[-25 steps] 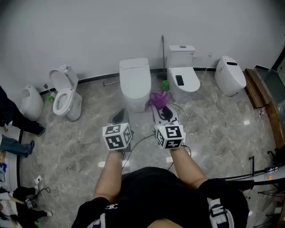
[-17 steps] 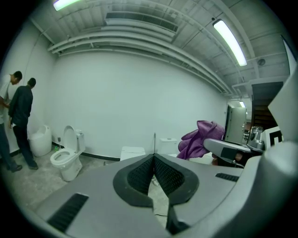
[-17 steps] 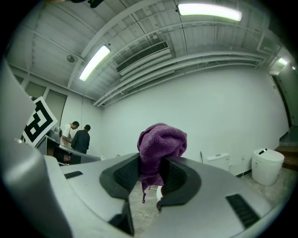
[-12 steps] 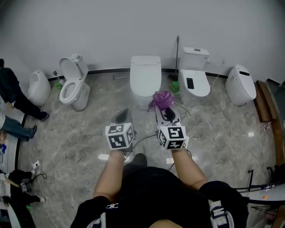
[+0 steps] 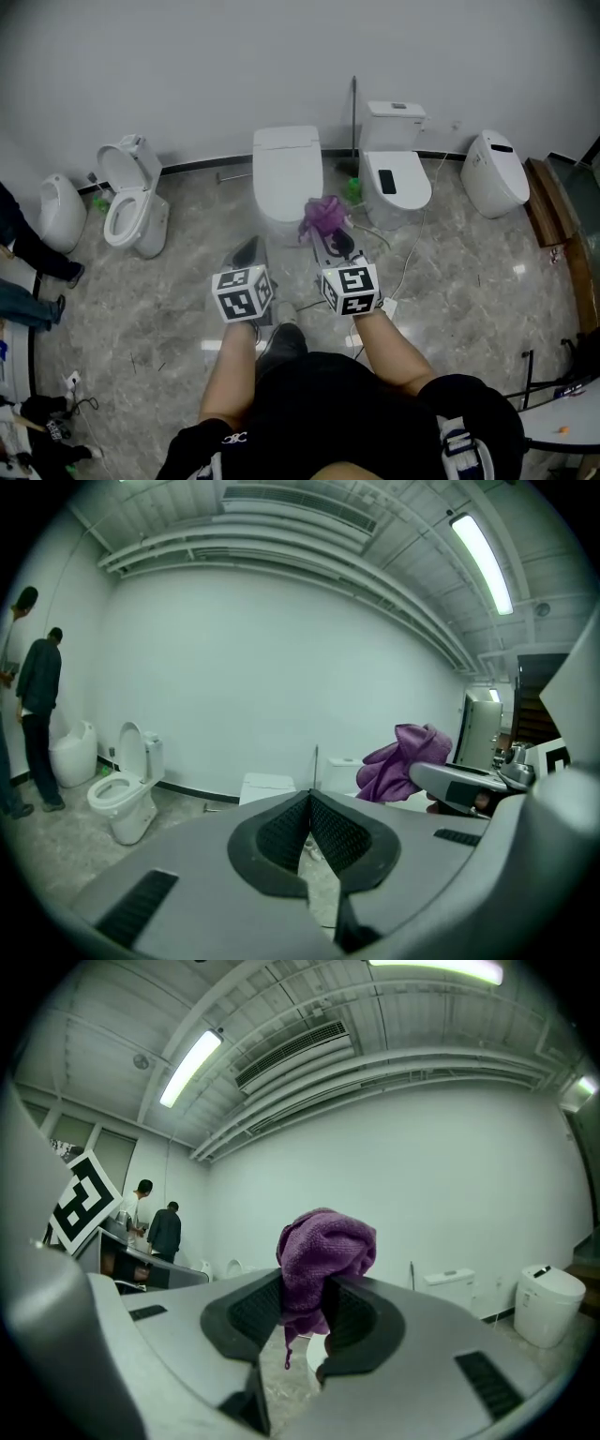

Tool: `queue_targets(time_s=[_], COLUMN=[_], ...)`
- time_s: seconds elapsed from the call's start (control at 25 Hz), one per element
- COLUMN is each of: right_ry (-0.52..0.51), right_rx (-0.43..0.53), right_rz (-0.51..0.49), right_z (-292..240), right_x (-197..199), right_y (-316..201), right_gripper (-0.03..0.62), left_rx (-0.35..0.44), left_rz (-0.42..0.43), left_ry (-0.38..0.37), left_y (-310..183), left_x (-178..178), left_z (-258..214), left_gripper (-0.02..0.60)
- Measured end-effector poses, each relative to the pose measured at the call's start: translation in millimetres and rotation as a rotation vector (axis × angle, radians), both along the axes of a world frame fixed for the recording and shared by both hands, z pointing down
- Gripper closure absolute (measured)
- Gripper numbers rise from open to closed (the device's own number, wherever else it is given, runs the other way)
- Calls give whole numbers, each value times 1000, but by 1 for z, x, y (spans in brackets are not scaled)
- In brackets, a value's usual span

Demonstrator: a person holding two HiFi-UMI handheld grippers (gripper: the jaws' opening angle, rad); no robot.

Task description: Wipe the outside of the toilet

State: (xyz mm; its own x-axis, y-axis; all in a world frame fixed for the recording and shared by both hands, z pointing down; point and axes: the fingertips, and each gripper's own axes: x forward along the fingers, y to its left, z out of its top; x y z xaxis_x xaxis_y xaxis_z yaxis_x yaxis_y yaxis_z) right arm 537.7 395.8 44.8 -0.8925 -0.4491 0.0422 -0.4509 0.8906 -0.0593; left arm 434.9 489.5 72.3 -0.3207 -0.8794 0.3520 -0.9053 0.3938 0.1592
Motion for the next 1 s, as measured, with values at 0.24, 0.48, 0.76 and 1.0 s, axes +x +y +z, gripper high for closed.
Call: queue_targets(time_s=[0.24,0.48,0.76,1.0], right_ry=[29,48,74,87], right_rx=[0,-31,-71,-73], right_rz=[36,61,67,72], right_z=[3,10,25,26], right_x=[-41,-94,-171,-227], right_y=[-67,-131,-188,-220], right_gripper=[477,477,477,477], left_rx=[-21,-51,-87,-90], left_rz=[36,70,69,80], left_ry=[25,28,50,66], left_y=[-71,-138,-189,-224], left_x=[-47,-103,-181,-237], left_z=[7,8,21,26], left_gripper=[571,571,571,571])
